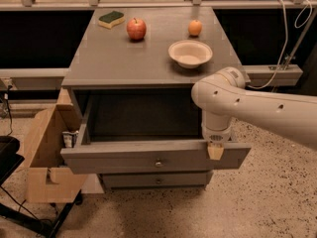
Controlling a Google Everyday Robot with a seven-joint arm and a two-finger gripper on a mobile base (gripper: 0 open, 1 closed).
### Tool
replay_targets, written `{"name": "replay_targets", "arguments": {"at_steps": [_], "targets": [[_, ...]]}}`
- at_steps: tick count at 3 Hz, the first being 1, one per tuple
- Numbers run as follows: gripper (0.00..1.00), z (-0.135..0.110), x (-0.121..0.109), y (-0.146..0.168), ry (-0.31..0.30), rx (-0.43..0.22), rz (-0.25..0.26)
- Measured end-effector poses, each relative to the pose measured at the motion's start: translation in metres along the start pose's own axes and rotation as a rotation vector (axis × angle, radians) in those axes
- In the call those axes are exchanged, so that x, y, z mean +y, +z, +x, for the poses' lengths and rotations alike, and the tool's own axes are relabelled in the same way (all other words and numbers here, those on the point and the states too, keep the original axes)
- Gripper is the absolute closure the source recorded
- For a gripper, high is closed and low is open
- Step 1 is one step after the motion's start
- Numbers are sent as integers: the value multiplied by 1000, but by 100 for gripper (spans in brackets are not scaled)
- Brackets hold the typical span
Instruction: Open top drawer
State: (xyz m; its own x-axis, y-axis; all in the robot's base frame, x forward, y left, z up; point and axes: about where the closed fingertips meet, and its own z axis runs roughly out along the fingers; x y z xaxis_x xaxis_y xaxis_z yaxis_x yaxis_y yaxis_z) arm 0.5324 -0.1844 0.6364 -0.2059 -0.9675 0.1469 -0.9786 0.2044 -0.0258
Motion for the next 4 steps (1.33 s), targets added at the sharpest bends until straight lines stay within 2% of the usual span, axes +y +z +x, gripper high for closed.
{"name": "replay_targets", "arguments": {"at_steps": [2, 3, 4], "targets": [[12, 0, 0, 0, 0, 0, -1], [0, 1, 1, 1, 0, 1, -2], [3, 2, 5, 3, 2, -18, -8]]}}
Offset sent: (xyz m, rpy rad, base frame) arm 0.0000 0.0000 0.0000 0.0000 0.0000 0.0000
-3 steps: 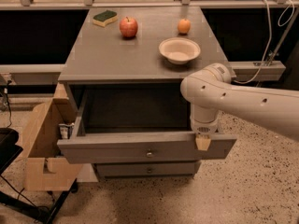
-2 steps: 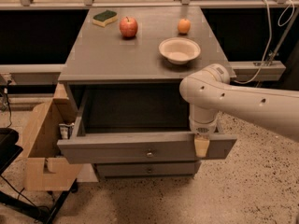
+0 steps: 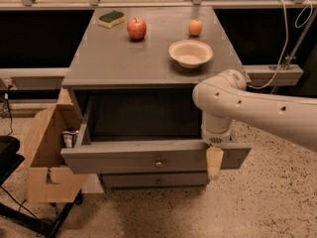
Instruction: Open top drawer
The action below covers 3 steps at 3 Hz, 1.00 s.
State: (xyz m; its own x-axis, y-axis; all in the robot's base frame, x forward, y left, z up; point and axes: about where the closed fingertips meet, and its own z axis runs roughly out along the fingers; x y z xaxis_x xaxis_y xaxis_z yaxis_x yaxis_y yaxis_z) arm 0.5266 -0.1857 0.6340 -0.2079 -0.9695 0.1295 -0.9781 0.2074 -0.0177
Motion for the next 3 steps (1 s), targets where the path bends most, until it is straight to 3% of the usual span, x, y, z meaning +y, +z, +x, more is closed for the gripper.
{"name": "replay_targets", "arguments": {"at_steps": [1, 2, 3], "targets": [[25, 9, 38, 10, 22, -109, -64], [56, 10, 75, 6, 54, -194, -95], [80, 12, 102, -2, 77, -207, -110]]}}
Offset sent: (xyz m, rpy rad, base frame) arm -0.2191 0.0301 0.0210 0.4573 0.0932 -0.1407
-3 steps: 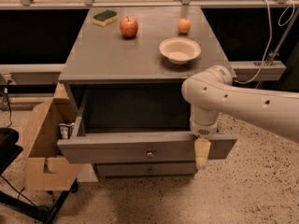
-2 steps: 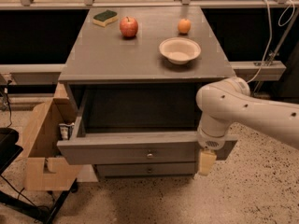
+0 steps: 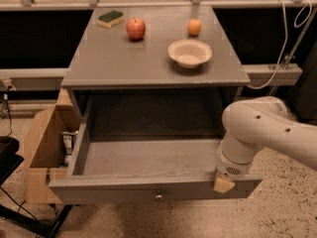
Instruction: Open top drawer
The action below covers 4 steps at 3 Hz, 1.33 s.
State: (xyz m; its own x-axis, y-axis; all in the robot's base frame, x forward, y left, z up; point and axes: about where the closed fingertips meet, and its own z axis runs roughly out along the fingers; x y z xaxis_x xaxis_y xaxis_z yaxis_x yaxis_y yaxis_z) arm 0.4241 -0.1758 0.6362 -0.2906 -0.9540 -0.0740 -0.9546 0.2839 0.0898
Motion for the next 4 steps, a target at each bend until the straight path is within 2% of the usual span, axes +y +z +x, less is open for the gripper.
{"name": "replay_targets", "arguments": {"at_steps": [1, 2, 3, 4], "targets": [[100, 2, 26, -7, 27, 6, -13], [100, 2, 26, -6, 27, 6, -13], [100, 6, 50, -10, 54, 18, -34], [84, 6, 50, -9, 54, 18, -34]]}}
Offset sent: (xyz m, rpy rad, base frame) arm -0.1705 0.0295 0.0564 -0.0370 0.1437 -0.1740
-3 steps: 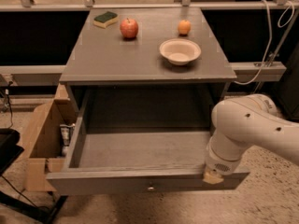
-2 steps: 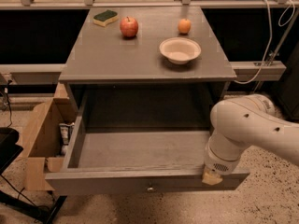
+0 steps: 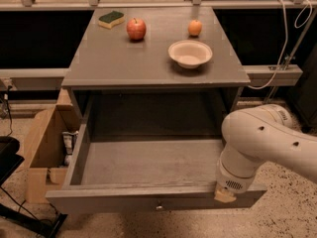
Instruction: Open top drawer
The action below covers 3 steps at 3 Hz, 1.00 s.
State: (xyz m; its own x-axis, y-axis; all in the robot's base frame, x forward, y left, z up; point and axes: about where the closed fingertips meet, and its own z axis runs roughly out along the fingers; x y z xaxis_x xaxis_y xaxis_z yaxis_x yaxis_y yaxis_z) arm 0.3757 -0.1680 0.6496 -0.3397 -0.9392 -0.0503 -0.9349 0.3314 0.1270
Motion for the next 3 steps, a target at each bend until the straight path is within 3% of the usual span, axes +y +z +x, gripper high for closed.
{"name": "replay_targets", "arguments": {"at_steps": [3], "targets": [[14, 1, 2, -1, -1, 4, 4]]}}
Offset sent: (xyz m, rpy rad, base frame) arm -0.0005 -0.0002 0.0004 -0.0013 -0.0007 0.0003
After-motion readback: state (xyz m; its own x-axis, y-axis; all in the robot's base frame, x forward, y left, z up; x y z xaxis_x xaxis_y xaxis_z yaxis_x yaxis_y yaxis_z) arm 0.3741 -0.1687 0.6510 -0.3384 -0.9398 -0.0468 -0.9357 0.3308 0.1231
